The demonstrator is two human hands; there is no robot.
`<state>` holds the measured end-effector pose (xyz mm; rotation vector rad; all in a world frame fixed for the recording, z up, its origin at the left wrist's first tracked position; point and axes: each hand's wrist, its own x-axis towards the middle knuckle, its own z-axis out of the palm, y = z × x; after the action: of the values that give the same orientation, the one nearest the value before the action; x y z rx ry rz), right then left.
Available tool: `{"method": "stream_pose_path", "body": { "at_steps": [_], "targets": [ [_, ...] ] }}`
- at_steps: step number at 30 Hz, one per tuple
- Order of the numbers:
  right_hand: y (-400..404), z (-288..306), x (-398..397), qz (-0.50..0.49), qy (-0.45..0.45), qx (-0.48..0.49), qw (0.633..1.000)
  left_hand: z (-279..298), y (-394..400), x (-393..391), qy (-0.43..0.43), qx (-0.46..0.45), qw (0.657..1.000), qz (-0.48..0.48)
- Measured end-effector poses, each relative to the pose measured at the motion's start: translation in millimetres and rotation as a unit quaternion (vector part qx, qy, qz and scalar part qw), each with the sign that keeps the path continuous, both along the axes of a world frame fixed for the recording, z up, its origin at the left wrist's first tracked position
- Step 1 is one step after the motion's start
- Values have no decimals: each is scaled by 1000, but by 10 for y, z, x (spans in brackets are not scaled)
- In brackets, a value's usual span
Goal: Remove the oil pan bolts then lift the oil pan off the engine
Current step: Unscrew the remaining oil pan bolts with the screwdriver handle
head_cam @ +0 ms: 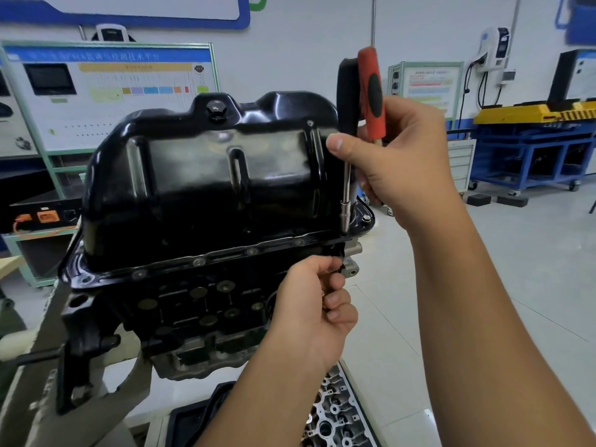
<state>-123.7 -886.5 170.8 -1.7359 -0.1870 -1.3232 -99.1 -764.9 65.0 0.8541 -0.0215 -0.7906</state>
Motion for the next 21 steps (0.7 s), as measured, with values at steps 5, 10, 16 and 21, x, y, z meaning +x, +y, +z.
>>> {"method": "stream_pose_path", "body": {
  "at_steps": [5,10,16,21],
  "targets": [
    [-23,-11,-42,45,3,0,999,97,65,-21,-132,-3,991,9],
    [-70,-53,-49,74,-1,-1,997,390,240,-39,-382,8,920,91],
    [-108,-72,-82,99,6,-5,995,1460,181,341,-705,161,655,219],
    [-26,-52,-18,29,54,65,996,1901,70,585,-764,189,617,-11]
  ]
}}
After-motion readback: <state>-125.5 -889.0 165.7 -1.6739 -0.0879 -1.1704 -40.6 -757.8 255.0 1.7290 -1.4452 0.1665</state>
